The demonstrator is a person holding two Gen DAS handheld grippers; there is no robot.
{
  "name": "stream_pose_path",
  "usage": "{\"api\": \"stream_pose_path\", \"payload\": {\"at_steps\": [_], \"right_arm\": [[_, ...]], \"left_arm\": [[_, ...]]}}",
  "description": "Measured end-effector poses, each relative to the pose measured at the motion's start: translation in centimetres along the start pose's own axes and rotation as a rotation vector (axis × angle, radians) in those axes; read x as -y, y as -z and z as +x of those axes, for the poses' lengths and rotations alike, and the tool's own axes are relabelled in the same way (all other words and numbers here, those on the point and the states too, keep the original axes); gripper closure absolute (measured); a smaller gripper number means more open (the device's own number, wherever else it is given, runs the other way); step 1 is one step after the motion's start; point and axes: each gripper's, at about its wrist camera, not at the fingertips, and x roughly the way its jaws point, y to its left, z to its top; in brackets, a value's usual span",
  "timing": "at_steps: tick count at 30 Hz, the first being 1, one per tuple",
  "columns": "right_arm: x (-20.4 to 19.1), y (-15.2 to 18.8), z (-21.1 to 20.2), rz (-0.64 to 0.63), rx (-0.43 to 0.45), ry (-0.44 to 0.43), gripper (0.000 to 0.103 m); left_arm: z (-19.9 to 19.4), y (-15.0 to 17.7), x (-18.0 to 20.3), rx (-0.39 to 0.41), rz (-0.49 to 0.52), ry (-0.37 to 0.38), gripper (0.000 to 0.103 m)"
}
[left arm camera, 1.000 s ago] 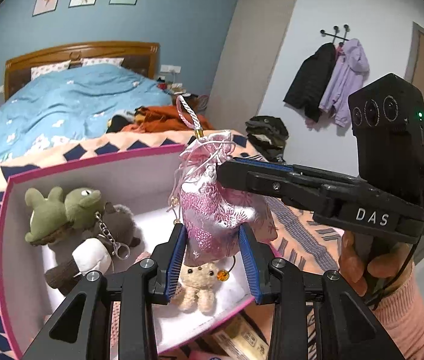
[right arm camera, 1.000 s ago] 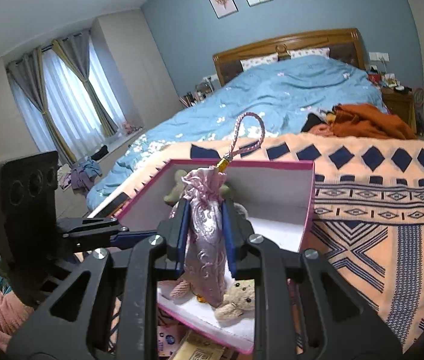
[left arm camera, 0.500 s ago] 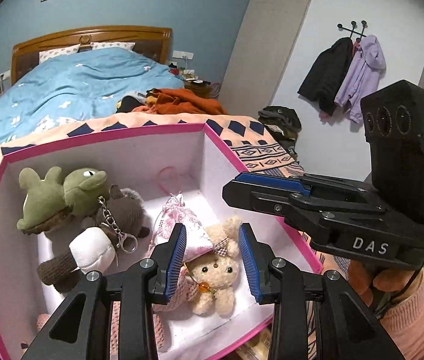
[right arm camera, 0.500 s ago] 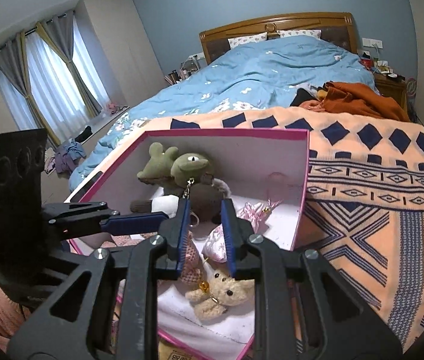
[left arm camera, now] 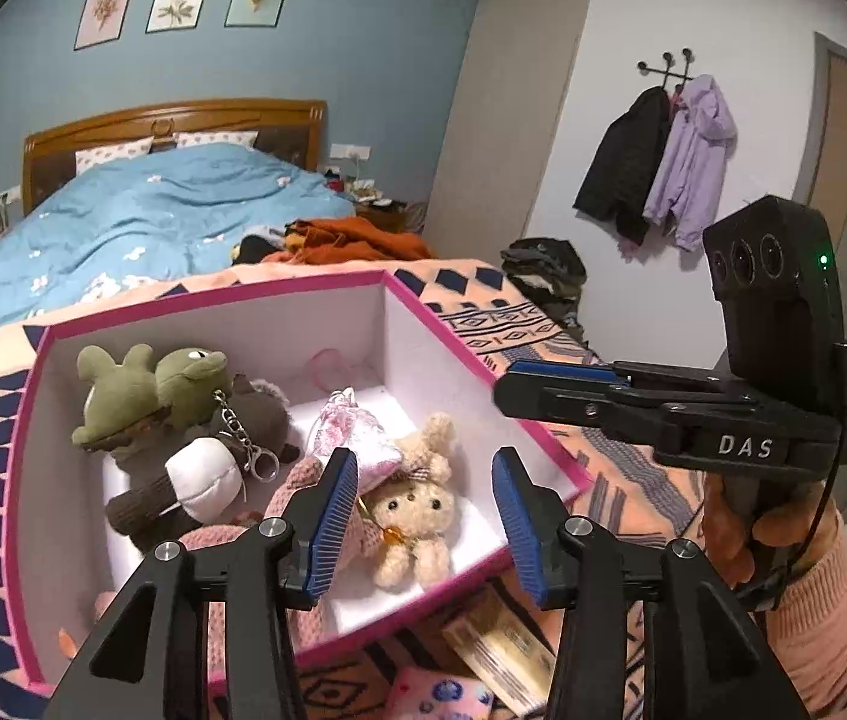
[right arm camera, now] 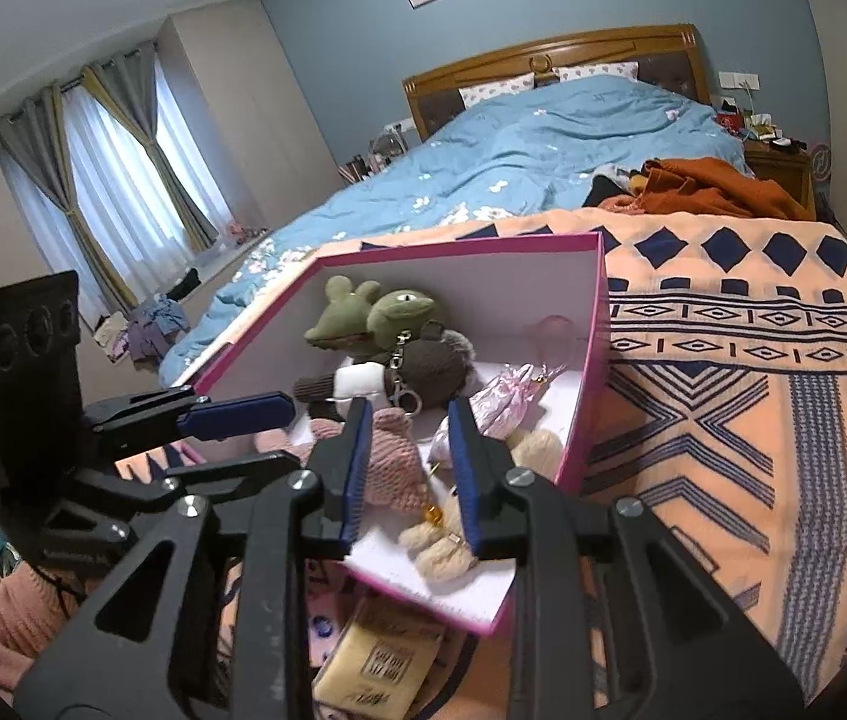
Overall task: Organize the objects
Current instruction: 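Move both grippers down beside the box to the cream tissue packet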
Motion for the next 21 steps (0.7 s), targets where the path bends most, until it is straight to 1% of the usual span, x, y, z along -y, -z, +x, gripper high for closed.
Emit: {"api": "stream_pose_path", "payload": {"at_steps": [3,5,7,9,12,15,19,21], "right_arm": [[-0.6,0.8,-1.8,-0.004,0.025,-0.018,0.069],[-0.8,1.5,-2.7,0.001,0.035,-0.027,0.065],[-0.9,2.4,-3.3,0.004,0.039,-0.032,0.058],[-1.1,3.4,-3.9,0.008,0.035,-0.038,0.057],[-1.1,5.2,-4.1,0.023,0.011,-0.034,0.057],[-0.9,7.2,-3.9,0.052,-0.020,-0.044,0.053],[-0.2,9.5,-2.9,0.109,-0.067,-0.061,0.052],[0.4,10.5,-2.4,0.149,-0.087,-0.073,0.052]], "left_arm": [[-1.6,1.1,0.6,0.027,0.016,-0.002,0.053],[-2.2,2.0,0.9,0.035,0.030,-0.005,0.050],[-2.6,2.8,1.2,0.035,0.042,-0.022,0.049],[-2.9,3.7,1.4,0.029,0.046,-0.027,0.048],[-3.0,5.4,1.5,0.005,0.031,-0.007,0.048],[-2.7,6.8,1.8,-0.025,0.038,-0.022,0.048],[-2.0,8.4,1.7,-0.060,0.029,-0.032,0.048],[-1.4,9.2,1.5,-0.092,0.023,-0.044,0.048]]}}
